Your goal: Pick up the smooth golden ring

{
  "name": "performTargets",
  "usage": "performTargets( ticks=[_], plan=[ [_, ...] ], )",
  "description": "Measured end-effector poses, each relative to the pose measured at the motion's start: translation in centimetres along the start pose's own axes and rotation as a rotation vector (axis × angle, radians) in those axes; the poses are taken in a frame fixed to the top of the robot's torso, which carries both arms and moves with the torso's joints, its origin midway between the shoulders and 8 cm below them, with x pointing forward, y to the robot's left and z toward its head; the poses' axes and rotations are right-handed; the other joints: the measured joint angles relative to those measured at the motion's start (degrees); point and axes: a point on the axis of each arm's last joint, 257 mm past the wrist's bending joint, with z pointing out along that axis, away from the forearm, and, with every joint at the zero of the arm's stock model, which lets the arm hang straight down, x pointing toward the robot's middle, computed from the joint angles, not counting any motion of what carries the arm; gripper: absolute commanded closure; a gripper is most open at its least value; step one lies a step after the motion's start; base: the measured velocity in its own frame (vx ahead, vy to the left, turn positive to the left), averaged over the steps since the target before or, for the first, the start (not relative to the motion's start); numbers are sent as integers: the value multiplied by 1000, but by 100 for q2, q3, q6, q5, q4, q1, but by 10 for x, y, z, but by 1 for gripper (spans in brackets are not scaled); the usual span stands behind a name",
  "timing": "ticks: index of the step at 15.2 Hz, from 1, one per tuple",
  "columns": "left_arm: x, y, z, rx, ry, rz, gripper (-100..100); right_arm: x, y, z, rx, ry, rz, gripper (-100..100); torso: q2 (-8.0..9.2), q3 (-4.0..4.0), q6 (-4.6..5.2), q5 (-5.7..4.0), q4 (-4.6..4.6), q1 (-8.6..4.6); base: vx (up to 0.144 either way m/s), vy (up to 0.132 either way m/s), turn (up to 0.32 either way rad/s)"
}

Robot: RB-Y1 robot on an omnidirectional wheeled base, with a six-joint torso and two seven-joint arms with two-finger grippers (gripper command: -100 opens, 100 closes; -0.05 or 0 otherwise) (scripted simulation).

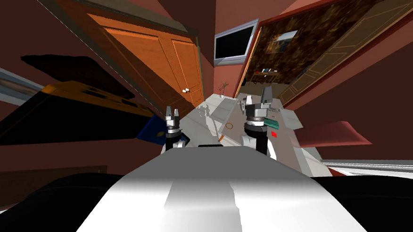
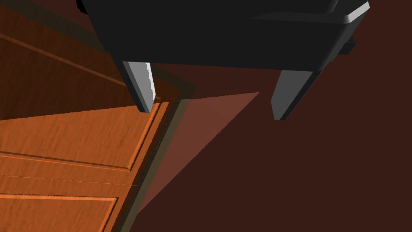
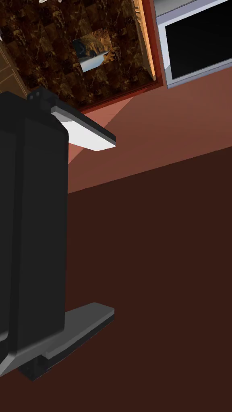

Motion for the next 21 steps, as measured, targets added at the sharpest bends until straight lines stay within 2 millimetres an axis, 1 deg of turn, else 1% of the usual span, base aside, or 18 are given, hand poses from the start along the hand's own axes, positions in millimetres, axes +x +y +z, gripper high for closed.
performTargets(
  ticks=[4,11,14,17,21],
  plan=[
    [0,0,0,0,0,0,0,12,-21,-6,40,71,-74,-100,-19,-11,-1,6,-4,27,46,70,3],
    [0,0,0,0,0,0,0,26,-81,-28,139,216,-267,-100,-36,-21,-1,9,-8,42,74,100,9],
    [0,0,0,0,0,0,0,34,-110,-44,182,287,-364,-100,-39,-22,-2,9,-9,44,81,102,8],
    [0,0,0,0,0,0,0,36,-142,-61,230,361,-462,-100,-41,-24,0,9,-10,41,96,104,13],
    [0,0,0,0,0,0,0,32,-182,-87,286,473,-605,-100,-52,-30,0,9,-12,42,105,94,6]
  ],
)
